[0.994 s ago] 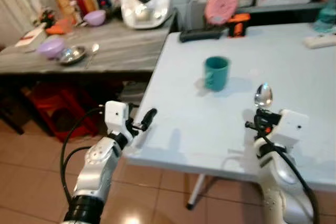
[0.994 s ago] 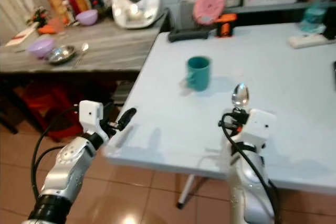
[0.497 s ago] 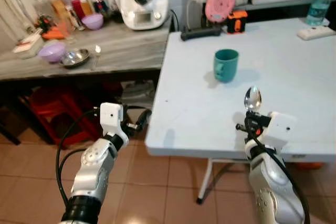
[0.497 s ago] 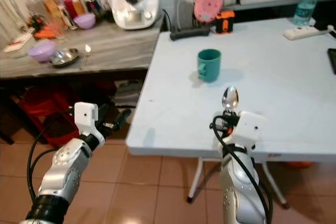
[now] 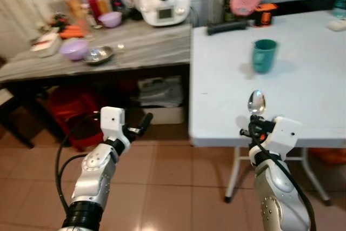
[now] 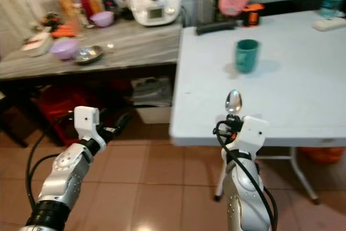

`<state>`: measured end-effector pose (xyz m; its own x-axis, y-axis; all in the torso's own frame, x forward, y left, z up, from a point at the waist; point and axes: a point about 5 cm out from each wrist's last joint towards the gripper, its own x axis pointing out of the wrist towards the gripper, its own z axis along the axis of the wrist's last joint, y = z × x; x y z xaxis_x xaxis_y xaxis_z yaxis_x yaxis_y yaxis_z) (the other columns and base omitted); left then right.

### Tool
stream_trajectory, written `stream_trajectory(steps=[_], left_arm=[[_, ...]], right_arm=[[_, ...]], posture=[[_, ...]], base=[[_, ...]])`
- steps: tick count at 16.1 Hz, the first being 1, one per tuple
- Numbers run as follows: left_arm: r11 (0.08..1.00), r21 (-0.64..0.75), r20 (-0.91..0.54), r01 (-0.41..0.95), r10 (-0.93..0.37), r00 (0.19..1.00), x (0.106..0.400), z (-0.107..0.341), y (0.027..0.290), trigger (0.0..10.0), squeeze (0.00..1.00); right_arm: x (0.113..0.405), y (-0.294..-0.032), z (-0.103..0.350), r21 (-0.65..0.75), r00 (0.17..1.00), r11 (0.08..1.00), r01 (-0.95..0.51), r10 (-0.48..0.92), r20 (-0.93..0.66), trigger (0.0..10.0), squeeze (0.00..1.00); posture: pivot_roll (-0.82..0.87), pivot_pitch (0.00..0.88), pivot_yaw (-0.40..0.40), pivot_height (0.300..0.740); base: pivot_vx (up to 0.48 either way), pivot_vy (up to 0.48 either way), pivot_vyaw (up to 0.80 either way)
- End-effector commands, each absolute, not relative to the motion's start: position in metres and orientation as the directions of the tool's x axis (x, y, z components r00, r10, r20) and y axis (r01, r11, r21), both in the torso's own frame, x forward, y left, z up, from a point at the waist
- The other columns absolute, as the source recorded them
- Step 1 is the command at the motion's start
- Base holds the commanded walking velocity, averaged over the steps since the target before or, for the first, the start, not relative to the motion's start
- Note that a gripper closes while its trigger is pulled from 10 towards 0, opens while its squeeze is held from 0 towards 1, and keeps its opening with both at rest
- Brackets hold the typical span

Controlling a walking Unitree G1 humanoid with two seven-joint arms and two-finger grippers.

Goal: Setting the table

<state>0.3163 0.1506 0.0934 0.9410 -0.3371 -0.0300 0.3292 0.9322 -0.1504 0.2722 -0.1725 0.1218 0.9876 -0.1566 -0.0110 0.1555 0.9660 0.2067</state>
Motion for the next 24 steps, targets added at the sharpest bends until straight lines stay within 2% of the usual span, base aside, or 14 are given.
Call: stream_trajectory(steps=[1, 2, 6, 12, 24], left_arm=[[0.931, -0.148, -0.041, 0.333, -0.343, 0.939, 0.314, 0.090, 0.148, 10.0, 0.00], [0.932, -0.147, -0.049, 0.332, -0.342, 0.938, 0.312, 0.088, 0.149, 10.0, 0.00], [0.935, -0.165, -0.049, 0.313, -0.325, 0.944, 0.306, 0.083, 0.145, 10.0, 0.00], [0.944, -0.214, -0.047, 0.249, -0.265, 0.963, 0.298, 0.074, 0.139, 10.0, 0.00], [0.945, -0.188, -0.026, 0.268, -0.278, 0.960, 0.308, 0.081, 0.136, 10.0, 0.00]], right_arm=[[0.271, -0.177, 0.118, 0.202, 0.986, 0.965, 0.169, -0.168, -0.021, 10.0, 0.00], [0.269, -0.176, 0.115, 0.202, 0.985, 0.964, 0.172, -0.170, -0.031, 10.0, 0.00], [0.265, -0.174, 0.109, 0.176, 0.988, 0.973, 0.148, -0.140, -0.060, 10.0, 0.00], [0.277, -0.179, 0.116, 0.124, 0.995, 0.989, 0.085, -0.079, -0.055, 10.0, 0.00], [0.271, -0.181, 0.114, 0.133, 0.993, 0.984, 0.116, -0.110, -0.053, 10.0, 0.00]], posture=[[-0.14, 0.000, 0.184, 0.740], [-0.13, 0.000, 0.190, 0.740], [-0.13, 0.000, 0.136, 0.740], [-0.12, 0.000, 0.056, 0.740], [-0.15, 0.000, 0.100, 0.740]], base=[[0.000, 0.442, 0.00], [0.000, 0.439, 0.00], [0.000, 0.440, 0.00], [0.000, 0.439, 0.00], [0.000, 0.383, 0.00]])
